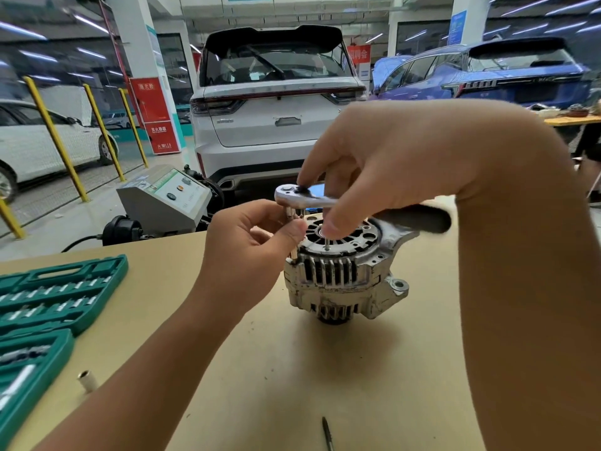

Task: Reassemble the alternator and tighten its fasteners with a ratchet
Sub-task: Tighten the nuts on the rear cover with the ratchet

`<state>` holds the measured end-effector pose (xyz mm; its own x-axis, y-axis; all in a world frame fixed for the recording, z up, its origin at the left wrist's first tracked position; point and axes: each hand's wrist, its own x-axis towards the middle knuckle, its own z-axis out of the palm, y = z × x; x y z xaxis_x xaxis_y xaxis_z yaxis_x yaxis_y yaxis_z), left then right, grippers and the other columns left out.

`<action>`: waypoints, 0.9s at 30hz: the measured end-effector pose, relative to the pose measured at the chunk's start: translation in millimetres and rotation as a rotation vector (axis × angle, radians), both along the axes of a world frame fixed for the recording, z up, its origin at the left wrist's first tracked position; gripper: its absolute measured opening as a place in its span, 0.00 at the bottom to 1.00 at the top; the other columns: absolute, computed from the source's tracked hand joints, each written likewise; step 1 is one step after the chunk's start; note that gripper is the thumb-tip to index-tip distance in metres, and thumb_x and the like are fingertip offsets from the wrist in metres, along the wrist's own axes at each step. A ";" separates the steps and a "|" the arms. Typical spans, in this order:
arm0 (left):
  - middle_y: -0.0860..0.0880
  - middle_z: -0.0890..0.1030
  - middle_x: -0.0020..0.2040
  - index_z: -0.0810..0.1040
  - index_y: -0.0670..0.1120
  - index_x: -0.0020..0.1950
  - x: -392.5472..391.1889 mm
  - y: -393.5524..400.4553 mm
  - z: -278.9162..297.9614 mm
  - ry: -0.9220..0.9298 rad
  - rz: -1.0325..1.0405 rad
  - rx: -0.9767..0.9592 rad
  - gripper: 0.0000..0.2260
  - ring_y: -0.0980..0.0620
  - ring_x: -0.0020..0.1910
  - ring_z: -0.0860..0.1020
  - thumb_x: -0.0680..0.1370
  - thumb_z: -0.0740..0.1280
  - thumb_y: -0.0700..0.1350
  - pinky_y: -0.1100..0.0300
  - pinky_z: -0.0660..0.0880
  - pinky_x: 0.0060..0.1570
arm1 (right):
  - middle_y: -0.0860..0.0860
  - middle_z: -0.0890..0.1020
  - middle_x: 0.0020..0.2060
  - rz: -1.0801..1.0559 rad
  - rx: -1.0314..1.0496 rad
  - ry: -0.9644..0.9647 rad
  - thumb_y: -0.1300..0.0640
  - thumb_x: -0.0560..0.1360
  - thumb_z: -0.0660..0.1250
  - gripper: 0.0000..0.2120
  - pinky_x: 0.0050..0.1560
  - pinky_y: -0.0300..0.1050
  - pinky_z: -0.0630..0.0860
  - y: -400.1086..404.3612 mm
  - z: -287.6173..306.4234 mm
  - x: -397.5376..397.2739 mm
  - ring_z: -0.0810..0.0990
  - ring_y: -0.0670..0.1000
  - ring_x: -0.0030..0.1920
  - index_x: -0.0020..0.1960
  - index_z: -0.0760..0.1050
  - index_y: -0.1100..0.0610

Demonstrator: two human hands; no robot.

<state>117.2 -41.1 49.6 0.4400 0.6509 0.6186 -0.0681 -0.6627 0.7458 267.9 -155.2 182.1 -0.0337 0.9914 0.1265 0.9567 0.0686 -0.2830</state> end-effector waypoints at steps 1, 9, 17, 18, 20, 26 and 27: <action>0.51 0.85 0.37 0.86 0.51 0.48 -0.1 -0.5 -0.4 -0.002 0.010 0.013 0.06 0.53 0.31 0.79 0.77 0.74 0.39 0.62 0.76 0.31 | 0.41 0.86 0.38 0.028 -0.016 0.030 0.47 0.66 0.80 0.21 0.40 0.41 0.74 -2.6 1.5 -0.1 0.84 0.40 0.36 0.58 0.82 0.41; 0.51 0.85 0.37 0.85 0.54 0.45 1.1 -0.5 0.6 -0.005 0.007 -0.012 0.08 0.56 0.34 0.79 0.78 0.74 0.39 0.65 0.77 0.33 | 0.43 0.87 0.39 -0.043 0.016 0.008 0.48 0.67 0.80 0.21 0.39 0.43 0.74 1.3 -2.5 1.2 0.84 0.43 0.36 0.59 0.81 0.42; 0.49 0.84 0.38 0.85 0.55 0.45 0.2 1.3 3.2 0.010 -0.033 -0.059 0.08 0.47 0.33 0.79 0.78 0.73 0.41 0.59 0.77 0.31 | 0.46 0.85 0.46 -0.205 0.123 -0.040 0.55 0.71 0.78 0.19 0.30 0.39 0.72 9.7 -6.0 4.3 0.82 0.45 0.37 0.60 0.81 0.44; 0.49 0.84 0.37 0.85 0.55 0.45 0.9 1.0 2.5 0.016 -0.033 -0.051 0.08 0.48 0.32 0.78 0.78 0.74 0.41 0.58 0.76 0.31 | 0.46 0.86 0.41 -0.141 0.076 -0.012 0.53 0.70 0.79 0.19 0.29 0.37 0.72 5.7 -4.5 6.9 0.82 0.42 0.33 0.59 0.81 0.43; 0.51 0.84 0.37 0.86 0.54 0.47 2.1 0.4 0.9 0.030 -0.023 -0.025 0.07 0.49 0.32 0.78 0.78 0.74 0.42 0.59 0.76 0.31 | 0.45 0.87 0.37 0.019 -0.037 0.090 0.52 0.68 0.80 0.21 0.32 0.37 0.74 -5.7 1.1 6.2 0.83 0.42 0.32 0.59 0.80 0.40; 0.49 0.83 0.38 0.84 0.55 0.44 -0.1 2.8 2.4 0.064 -0.023 -0.020 0.09 0.42 0.39 0.80 0.79 0.73 0.40 0.62 0.76 0.33 | 0.46 0.84 0.46 -0.247 0.140 -0.077 0.55 0.71 0.77 0.16 0.33 0.40 0.71 10.7 -5.3 8.8 0.77 0.45 0.35 0.58 0.83 0.45; 0.50 0.83 0.38 0.84 0.55 0.44 0.8 3.0 1.9 0.062 -0.012 -0.023 0.09 0.42 0.39 0.81 0.79 0.73 0.41 0.61 0.76 0.33 | 0.47 0.84 0.44 -0.253 0.128 -0.096 0.53 0.71 0.78 0.13 0.35 0.41 0.74 12.3 -5.4 8.2 0.78 0.46 0.35 0.56 0.84 0.47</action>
<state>118.0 -38.1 51.5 0.4847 0.6594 0.5747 -0.0294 -0.6444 0.7641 276.1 -142.9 176.7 0.1944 0.9461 0.2589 0.9699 -0.1460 -0.1949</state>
